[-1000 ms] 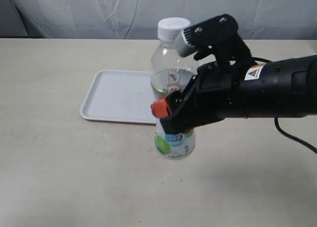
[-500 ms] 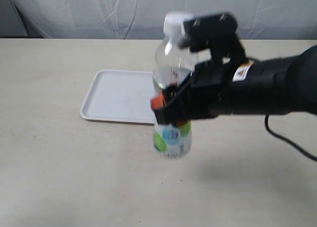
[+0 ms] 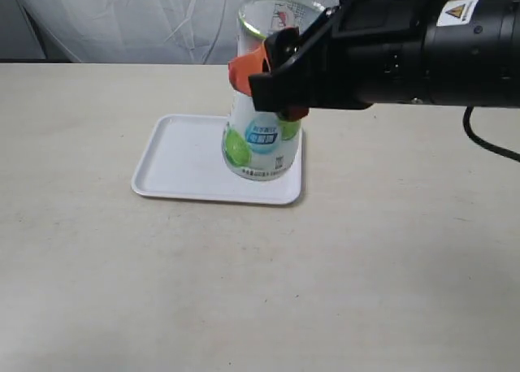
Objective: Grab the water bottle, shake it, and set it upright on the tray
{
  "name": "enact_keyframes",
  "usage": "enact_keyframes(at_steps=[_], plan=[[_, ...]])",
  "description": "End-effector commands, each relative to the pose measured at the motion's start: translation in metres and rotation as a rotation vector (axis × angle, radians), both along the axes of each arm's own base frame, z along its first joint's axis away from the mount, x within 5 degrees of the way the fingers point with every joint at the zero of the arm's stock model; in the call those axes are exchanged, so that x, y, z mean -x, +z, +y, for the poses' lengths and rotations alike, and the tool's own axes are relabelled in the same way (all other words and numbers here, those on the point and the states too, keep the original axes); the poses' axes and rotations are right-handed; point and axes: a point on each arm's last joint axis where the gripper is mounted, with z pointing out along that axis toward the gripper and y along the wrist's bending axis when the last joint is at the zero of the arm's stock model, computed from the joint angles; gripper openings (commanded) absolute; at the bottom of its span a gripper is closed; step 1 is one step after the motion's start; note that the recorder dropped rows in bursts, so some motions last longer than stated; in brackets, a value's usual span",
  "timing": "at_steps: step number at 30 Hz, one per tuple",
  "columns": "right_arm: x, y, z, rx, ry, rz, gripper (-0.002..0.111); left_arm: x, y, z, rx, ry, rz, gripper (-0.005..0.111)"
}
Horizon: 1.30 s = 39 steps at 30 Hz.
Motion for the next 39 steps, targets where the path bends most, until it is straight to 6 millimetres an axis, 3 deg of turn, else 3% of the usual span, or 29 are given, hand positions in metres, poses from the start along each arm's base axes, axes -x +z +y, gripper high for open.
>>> enact_keyframes(at_steps=[1,3,5,6,10,12,13,15,16,18,19,22,24,26,29,31,35,39], plan=[[-0.003,-0.04,0.006,0.123,0.024,0.114,-0.001,0.0,0.001,0.0,0.016,0.001,-0.017,0.0],[-0.005,-0.066,0.009,0.187,0.021,0.169,-0.001,0.0,0.001,0.0,0.016,0.001,-0.017,0.0],[-0.006,-0.08,0.01,0.209,0.009,0.203,-0.001,0.0,0.001,0.0,0.016,0.001,-0.017,0.0],[-0.006,-0.08,0.01,0.203,0.006,0.211,-0.001,0.0,0.001,0.0,0.016,0.001,-0.017,0.0],[0.0,-0.038,0.003,0.095,0.01,0.085,-0.001,0.0,0.001,0.0,0.016,0.001,-0.017,0.0],[-0.013,-0.023,-0.011,0.101,-0.056,-0.097,-0.001,0.0,0.001,0.0,0.016,0.001,-0.017,0.0],[-0.02,-0.022,-0.014,0.052,-0.117,-0.073,-0.001,0.0,0.001,0.0,0.016,0.001,-0.017,0.0],[-0.025,-0.027,-0.015,-0.017,-0.196,0.059,-0.001,0.0,0.001,0.0,0.016,0.001,-0.017,0.0],[-0.017,-0.031,-0.009,0.031,-0.139,0.075,-0.001,0.0,0.001,0.0,0.016,0.001,-0.017,0.0],[0.001,-0.039,0.0,0.267,0.081,-0.106,-0.001,0.0,0.001,0.0,0.016,0.001,-0.017,0.0],[-0.001,-0.04,-0.003,0.311,0.084,-0.157,-0.001,0.0,0.001,0.0,0.016,0.001,-0.017,0.0],[-0.022,-0.038,-0.014,0.152,-0.152,-0.037,-0.001,0.0,0.001,0.0,0.016,0.001,-0.017,0.0],[-0.023,-0.038,-0.013,0.046,-0.232,0.079,-0.001,0.0,0.001,0.0,0.016,0.001,-0.017,0.0],[-0.01,-0.04,-0.002,0.113,-0.126,0.026,-0.001,0.0,0.001,0.0,0.016,0.001,-0.017,0.0],[0.004,-0.044,0.005,0.33,0.074,-0.189,-0.001,0.0,0.001,0.0,0.016,0.001,-0.017,0.0],[-0.005,-0.044,-0.001,0.315,0.004,-0.167,-0.001,0.0,0.001,0.0,0.016,0.001,-0.017,0.0],[-0.031,-0.045,-0.018,0.114,-0.292,0.075,-0.001,0.0,0.001,0.0,0.016,0.001,-0.017,0.0],[-0.04,-0.055,-0.028,0.188,-0.384,0.135,-0.001,0.0,0.001,0.0,0.016,0.001,-0.017,0.0]])
